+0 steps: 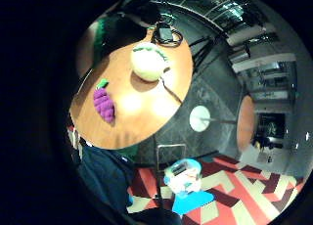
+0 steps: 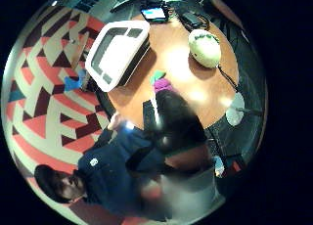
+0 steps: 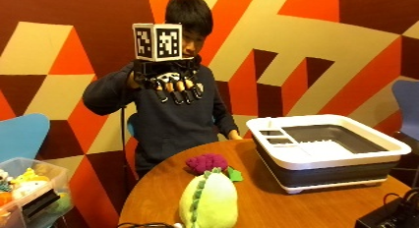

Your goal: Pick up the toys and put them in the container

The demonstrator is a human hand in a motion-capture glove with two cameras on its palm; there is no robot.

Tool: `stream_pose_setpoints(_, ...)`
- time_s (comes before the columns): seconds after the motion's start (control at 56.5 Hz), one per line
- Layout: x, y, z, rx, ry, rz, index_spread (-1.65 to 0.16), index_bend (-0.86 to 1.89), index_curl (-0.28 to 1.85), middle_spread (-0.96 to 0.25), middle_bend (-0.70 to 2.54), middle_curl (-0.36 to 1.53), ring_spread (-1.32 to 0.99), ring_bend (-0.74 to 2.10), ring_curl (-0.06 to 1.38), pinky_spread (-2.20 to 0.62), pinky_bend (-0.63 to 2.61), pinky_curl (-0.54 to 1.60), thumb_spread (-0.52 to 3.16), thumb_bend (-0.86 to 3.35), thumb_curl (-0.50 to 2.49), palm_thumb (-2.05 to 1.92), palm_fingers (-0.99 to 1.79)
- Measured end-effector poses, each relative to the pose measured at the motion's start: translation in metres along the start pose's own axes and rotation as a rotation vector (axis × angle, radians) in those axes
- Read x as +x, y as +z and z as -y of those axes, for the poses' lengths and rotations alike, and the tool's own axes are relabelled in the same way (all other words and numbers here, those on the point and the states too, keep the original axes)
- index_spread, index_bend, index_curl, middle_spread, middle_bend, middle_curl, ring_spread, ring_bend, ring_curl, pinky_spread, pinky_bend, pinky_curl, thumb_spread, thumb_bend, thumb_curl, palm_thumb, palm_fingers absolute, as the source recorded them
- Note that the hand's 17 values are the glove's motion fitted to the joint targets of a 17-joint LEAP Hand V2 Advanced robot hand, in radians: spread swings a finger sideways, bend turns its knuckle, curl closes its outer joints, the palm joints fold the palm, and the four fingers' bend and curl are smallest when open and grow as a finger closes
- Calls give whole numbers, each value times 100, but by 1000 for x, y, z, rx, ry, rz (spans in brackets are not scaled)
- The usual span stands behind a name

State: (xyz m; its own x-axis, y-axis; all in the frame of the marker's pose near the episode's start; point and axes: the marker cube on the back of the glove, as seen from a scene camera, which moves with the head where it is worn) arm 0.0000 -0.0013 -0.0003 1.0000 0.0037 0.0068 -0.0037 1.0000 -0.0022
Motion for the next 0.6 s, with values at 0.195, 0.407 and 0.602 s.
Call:
stream_pose_setpoints(0.195, -1, -1, 1, -17, -8, 8, -20, 15, 11, 0, 25, 12, -5, 29, 8, 2, 49, 18, 106, 3, 9, 2, 24)
stream_pose_setpoints(0.407, 4, 0, 19, -30, -28, 19, -23, 15, 15, 0, 26, 19, -6, 35, 12, 2, 55, 23, 130, 1, 16, 0, 16)
stream_pose_setpoints(0.602, 22, 25, 80, -81, -55, 72, -24, -2, 13, 0, 10, 19, -6, 38, 16, 3, 82, 33, 136, 5, 23, 13, -22)
